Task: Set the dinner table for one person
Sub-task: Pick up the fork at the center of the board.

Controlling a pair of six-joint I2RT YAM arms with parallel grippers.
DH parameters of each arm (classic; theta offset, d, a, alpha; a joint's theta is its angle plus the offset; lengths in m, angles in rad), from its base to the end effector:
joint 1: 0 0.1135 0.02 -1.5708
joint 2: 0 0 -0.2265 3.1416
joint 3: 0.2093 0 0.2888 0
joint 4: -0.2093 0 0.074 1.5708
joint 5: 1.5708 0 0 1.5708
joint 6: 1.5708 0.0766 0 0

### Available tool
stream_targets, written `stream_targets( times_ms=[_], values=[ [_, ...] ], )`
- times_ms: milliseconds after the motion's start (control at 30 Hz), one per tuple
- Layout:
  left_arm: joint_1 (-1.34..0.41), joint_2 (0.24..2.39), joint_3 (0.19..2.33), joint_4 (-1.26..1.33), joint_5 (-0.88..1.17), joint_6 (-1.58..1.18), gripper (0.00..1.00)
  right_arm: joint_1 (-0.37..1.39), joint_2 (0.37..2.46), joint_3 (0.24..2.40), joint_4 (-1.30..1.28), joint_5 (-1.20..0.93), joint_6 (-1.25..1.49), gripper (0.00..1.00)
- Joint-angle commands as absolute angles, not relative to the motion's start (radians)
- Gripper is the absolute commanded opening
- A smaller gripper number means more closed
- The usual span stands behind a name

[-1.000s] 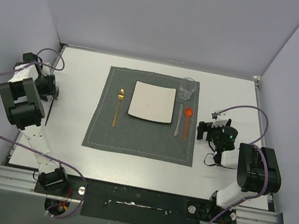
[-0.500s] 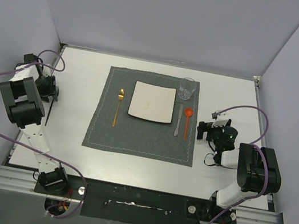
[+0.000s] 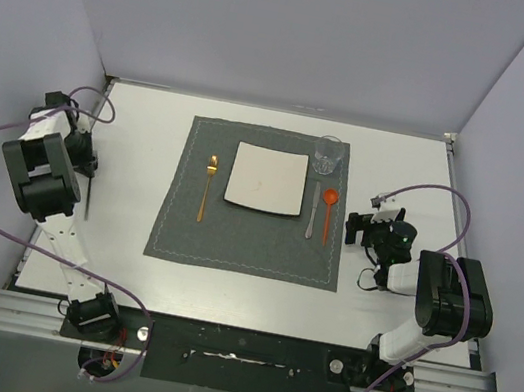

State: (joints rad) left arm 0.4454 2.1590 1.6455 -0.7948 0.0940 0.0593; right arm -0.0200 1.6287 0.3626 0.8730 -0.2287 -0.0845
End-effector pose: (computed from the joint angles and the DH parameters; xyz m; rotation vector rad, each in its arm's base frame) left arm 0.4184 0.1918 0.0703 -0.5320 2.8142 -0.0361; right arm 0.3127 0.0111 0.0312 -0.2124 1.9448 0.1557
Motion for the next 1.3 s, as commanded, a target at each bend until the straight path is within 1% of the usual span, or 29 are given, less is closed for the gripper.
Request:
stream_targets(
  times_ms=[0, 300, 700, 1067, 1267],
  values=[
    [0.425, 2.249, 1.68, -0.838, 0.057, 0.052, 0.0, -0.025, 1.624, 0.388, 0.922, -0.235, -0.081, 0.98],
    [0.42, 2.206, 1.673, -0.854, 0.053, 0.024, 0.0, -0.026, 1.625, 0.388, 0.923, -0.235, -0.08, 0.98],
    [0.406, 2.032, 1.718, -0.893, 0.104, -0.026, 0.0, -0.024, 1.625, 0.387, 0.923, -0.235, -0.081, 0.98],
    [0.364, 1.943, 1.775, -0.955, 0.107, -0.047, 0.0, -0.025, 1.625, 0.388, 0.923, -0.235, -0.081, 0.98],
    [0.276, 1.947, 1.836, -1.011, 0.08, -0.05, 0.0, -0.025, 1.625, 0.387, 0.923, -0.235, -0.081, 0.98]
  ],
)
